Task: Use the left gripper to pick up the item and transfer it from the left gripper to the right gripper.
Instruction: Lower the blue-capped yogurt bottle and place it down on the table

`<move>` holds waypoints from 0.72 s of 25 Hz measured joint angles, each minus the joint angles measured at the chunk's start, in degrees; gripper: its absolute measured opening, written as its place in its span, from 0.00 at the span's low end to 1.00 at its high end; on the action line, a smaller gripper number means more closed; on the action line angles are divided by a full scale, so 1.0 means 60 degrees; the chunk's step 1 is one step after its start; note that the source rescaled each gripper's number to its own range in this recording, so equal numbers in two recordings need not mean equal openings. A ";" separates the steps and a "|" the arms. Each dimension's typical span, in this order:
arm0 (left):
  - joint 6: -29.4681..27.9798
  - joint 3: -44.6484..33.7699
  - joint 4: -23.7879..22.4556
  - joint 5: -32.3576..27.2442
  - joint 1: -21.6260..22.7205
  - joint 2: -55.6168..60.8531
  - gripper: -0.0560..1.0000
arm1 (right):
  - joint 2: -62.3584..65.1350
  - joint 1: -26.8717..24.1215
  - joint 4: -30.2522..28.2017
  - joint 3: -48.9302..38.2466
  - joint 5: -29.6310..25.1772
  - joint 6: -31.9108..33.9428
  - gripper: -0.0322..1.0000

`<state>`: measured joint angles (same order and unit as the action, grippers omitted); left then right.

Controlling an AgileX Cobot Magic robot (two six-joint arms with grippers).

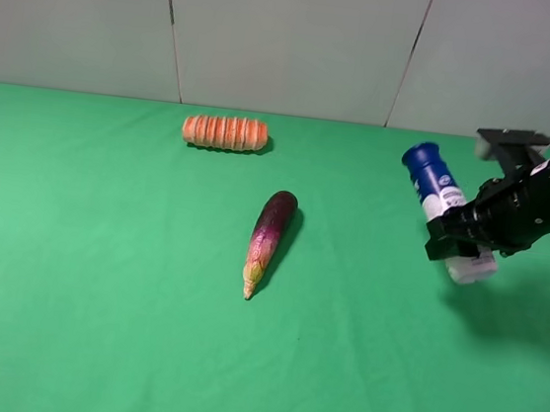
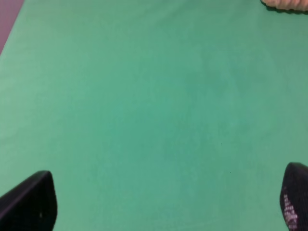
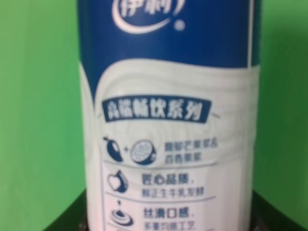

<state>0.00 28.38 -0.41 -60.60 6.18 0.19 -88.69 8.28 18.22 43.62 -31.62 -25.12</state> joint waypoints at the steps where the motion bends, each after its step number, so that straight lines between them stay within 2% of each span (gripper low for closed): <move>1: 0.0000 0.0000 0.0000 0.0000 0.0000 0.0000 0.87 | -0.0185 0.0000 -0.0014 0.0068 -0.0118 0.0021 0.07; 8: 0.0000 0.0000 0.0000 0.0000 0.0000 0.0000 0.87 | -0.1254 0.0000 -0.0026 0.0636 -0.0350 0.0077 0.07; 18: 0.0000 0.0000 0.0000 -0.0017 0.0000 0.0000 0.87 | -0.2074 0.0000 -0.0160 0.0741 -0.0044 0.0080 0.07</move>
<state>0.00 28.38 -0.41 -60.71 6.18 0.19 -101.14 8.28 17.26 48.07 -31.89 -24.64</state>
